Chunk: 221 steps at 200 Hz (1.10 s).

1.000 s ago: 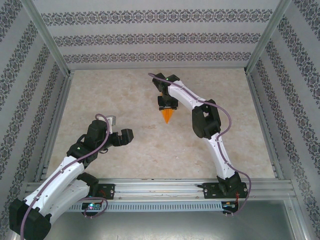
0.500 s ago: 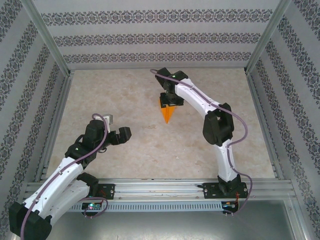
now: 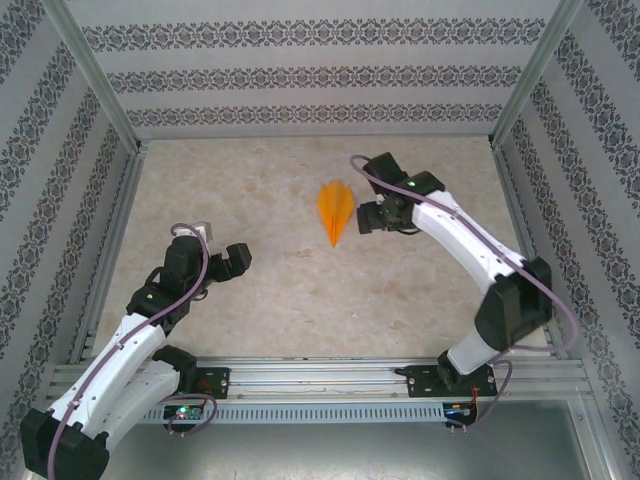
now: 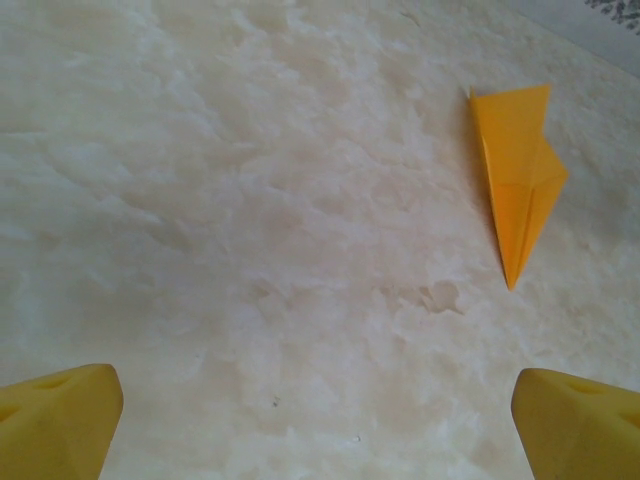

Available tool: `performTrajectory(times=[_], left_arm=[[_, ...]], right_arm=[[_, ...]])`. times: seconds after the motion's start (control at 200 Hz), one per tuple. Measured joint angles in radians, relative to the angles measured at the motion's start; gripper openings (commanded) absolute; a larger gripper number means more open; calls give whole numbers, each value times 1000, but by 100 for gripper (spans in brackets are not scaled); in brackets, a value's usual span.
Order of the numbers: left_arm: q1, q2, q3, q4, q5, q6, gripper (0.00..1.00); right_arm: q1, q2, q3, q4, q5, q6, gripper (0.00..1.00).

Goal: Fold a paper plane with a square sheet of paper (fold left side to right side)

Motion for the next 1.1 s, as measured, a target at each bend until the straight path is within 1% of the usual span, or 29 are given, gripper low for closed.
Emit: performTrajectory(times=[0.165, 0.345, 0.63, 0.804, 0.974, 1.104], left_arm=[[8, 50, 35, 2, -27, 0, 100], [12, 88, 60, 18, -45, 0, 100], [15, 124, 62, 40, -56, -8, 100], [19, 128, 68, 43, -59, -10, 100], [22, 134, 75, 46, -59, -11, 100], [30, 137, 77, 46, -59, -11, 100]], right_arm=[[-84, -213, -212, 111, -10, -35, 98], [-183, -413, -388, 214, -38, -68, 98], [-325, -622, -597, 389, -92, -94, 98], [-359, -751, -739, 536, -94, -93, 98], [-362, -858, -887, 692, -48, -98, 98], [-363, -935, -1013, 815, -22, -132, 98]])
